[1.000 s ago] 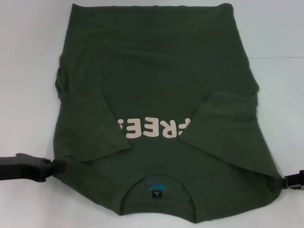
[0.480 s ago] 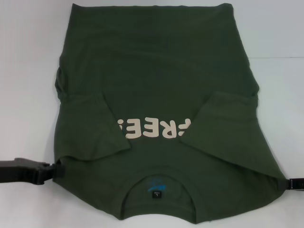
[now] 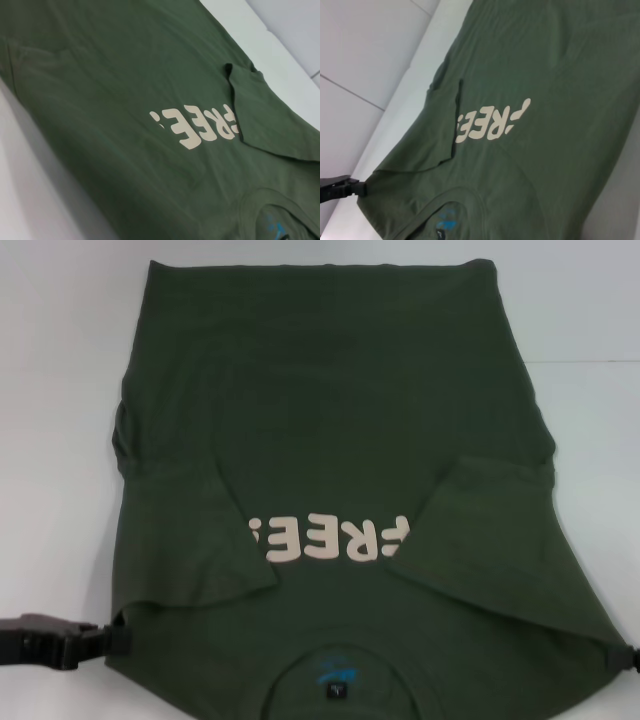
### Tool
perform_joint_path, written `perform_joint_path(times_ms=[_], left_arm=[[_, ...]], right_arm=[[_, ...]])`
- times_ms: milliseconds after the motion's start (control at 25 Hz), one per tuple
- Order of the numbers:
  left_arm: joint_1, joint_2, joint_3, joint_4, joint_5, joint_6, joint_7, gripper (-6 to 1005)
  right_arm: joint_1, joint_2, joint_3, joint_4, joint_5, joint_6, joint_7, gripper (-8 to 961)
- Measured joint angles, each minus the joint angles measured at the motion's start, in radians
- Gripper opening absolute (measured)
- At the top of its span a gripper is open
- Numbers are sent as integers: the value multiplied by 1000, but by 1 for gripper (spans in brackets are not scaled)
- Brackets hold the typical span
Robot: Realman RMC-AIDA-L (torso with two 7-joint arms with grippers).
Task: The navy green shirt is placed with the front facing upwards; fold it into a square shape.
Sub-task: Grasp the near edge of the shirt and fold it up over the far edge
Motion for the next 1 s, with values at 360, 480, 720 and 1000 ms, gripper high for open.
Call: perform_joint_path(times_ms=[360, 480, 720, 1000], left_arm=[[22, -1, -15, 2, 26, 100, 0, 9], [33, -3, -19, 7, 28, 113, 1, 9], [32, -3, -33, 9, 26, 120, -3, 9], [-77, 27, -43, -65, 10, 5, -31, 10]], right_arm=[[-66, -6, 4, -5, -7, -88, -82, 32], [-85, -6, 0, -8, -9, -113, -96, 32], [-95, -10, 31, -10, -27, -136, -118, 32], [-2, -21, 165, -12, -25, -53, -108, 32]])
